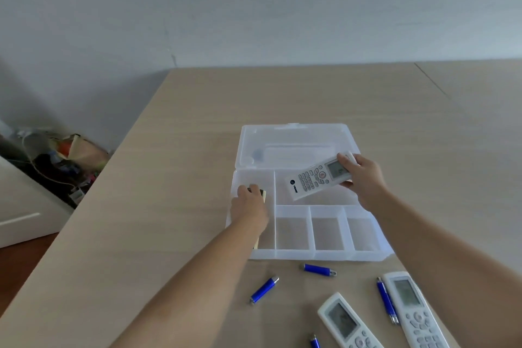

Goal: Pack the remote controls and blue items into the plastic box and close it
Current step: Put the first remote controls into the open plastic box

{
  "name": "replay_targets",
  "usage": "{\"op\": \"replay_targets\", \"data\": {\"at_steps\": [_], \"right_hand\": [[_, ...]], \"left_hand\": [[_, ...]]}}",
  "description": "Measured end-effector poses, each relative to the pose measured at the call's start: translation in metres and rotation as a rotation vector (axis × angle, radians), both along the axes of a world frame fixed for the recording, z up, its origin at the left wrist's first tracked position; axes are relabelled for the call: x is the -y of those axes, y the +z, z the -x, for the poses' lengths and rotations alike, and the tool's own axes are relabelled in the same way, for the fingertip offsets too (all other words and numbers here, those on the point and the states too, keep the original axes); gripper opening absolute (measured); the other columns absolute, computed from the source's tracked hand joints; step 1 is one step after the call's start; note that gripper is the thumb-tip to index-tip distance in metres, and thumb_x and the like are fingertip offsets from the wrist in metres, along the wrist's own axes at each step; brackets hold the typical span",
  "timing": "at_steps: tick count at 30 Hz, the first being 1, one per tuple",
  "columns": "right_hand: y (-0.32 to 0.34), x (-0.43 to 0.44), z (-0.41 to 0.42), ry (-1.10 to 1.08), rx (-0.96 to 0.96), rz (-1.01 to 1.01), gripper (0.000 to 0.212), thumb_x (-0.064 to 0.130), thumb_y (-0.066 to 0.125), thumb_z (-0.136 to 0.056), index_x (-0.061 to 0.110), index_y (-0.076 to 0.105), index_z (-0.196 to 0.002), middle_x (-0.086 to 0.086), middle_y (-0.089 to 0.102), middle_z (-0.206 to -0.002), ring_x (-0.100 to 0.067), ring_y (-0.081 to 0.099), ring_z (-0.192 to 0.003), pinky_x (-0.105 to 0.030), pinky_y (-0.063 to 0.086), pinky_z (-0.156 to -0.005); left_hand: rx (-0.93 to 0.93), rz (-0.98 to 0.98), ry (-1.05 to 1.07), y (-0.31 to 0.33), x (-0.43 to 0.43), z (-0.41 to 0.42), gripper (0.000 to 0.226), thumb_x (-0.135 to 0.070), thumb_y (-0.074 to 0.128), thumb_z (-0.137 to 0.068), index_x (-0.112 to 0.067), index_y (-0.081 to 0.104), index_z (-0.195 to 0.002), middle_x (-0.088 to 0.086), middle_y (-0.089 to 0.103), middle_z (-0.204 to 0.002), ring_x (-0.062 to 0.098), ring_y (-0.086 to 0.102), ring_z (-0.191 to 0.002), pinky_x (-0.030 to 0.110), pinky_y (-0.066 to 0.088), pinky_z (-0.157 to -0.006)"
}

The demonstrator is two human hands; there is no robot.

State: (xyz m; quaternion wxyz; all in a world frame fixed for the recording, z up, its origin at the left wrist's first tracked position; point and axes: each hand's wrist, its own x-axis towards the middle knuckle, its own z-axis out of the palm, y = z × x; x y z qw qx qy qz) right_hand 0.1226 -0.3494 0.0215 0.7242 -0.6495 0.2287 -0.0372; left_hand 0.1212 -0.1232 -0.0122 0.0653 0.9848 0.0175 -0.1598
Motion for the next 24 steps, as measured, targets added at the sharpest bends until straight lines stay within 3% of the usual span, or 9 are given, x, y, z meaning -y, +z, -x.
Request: {"op": "replay_targets", "data": {"at_steps": [4,7,10,14,18,20,22,24], "right_hand": [[-0.018,-0.002,-0.008,-0.031,-0.055,-0.064,0.013,0.023,0.061,-0.089,0.01,0.062,-0.087,-0.009,0.061,-0.085,-0.026,0.06,-0.085,-0.032,0.053,-0.068],[-0.026,-0.003,-0.011,-0.057,-0.077,-0.11,0.013,0.023,0.06,-0.09,0.012,0.061,-0.083,-0.014,0.06,-0.095,-0.027,0.059,-0.093,-0.032,0.053,-0.068],[-0.032,-0.003,-0.009,-0.073,-0.106,-0.137,0.014,0.024,0.059,-0.091,0.01,0.06,-0.087,-0.016,0.059,-0.101,-0.027,0.059,-0.096,-0.033,0.054,-0.072],[-0.032,-0.001,-0.007,-0.078,-0.119,-0.152,0.015,0.023,0.058,-0.092,0.012,0.058,-0.081,-0.012,0.06,-0.094,-0.023,0.061,-0.085,-0.034,0.053,-0.074],[-0.031,0.0,-0.011,-0.096,-0.181,-0.172,0.018,0.021,0.056,-0.093,0.01,0.057,-0.078,-0.008,0.06,-0.084,-0.02,0.061,-0.077,-0.041,0.052,-0.086],[-0.031,-0.001,-0.015,-0.063,-0.241,-0.166,0.018,0.018,0.057,-0.093,0.008,0.056,-0.078,-0.009,0.059,-0.084,-0.021,0.06,-0.076,-0.044,0.052,-0.091],[-0.033,-0.005,-0.02,-0.019,-0.299,-0.133,0.019,0.015,0.056,-0.093,0.008,0.054,-0.075,-0.012,0.058,-0.09,-0.024,0.06,-0.077,-0.045,0.052,-0.091],[-0.035,-0.011,-0.026,-0.014,-0.344,-0.12,0.018,0.013,0.056,-0.093,0.007,0.053,-0.076,-0.018,0.056,-0.103,-0.03,0.061,-0.091,-0.046,0.052,-0.088]], "left_hand": [[-0.069,-0.186,-0.083,-0.006,0.005,-0.006,0.06,-0.007,0.056,-0.085,-0.002,0.033,-0.14,0.014,0.037,-0.137,0.025,0.053,-0.116,0.028,0.047,-0.083],[-0.094,-0.331,-0.186,-0.006,0.006,-0.013,0.055,-0.014,0.053,-0.086,-0.008,0.042,-0.139,0.009,0.039,-0.138,0.02,0.045,-0.122,0.025,0.042,-0.088],[-0.167,-0.302,-0.172,-0.006,0.007,-0.022,0.053,-0.019,0.058,-0.09,-0.012,0.043,-0.14,0.007,0.033,-0.146,0.019,0.04,-0.131,0.026,0.043,-0.093],[-0.256,-0.257,-0.128,0.003,0.005,-0.025,0.065,-0.025,0.079,-0.077,-0.009,0.052,-0.133,0.008,0.031,-0.146,0.024,0.056,-0.118,0.029,0.045,-0.074],[-0.187,-0.105,-0.095,0.011,0.004,-0.032,0.041,-0.024,0.065,-0.085,-0.006,0.059,-0.121,0.01,0.051,-0.125,0.026,0.058,-0.111,0.031,0.045,-0.069],[-0.104,0.084,-0.012,0.019,0.006,-0.038,0.024,-0.014,0.054,-0.09,-0.001,0.062,-0.108,0.012,0.061,-0.107,0.028,0.063,-0.097,0.03,0.044,-0.065],[-0.087,0.25,0.057,0.026,0.014,-0.04,0.023,-0.014,0.047,-0.092,0.001,0.062,-0.1,0.009,0.058,-0.081,0.028,0.061,-0.076,0.029,0.042,-0.062],[-0.169,0.348,0.113,0.027,0.024,-0.038,0.019,-0.016,0.046,-0.092,-0.002,0.058,-0.095,0.009,0.055,-0.075,0.027,0.058,-0.059,0.029,0.048,-0.061]]}}
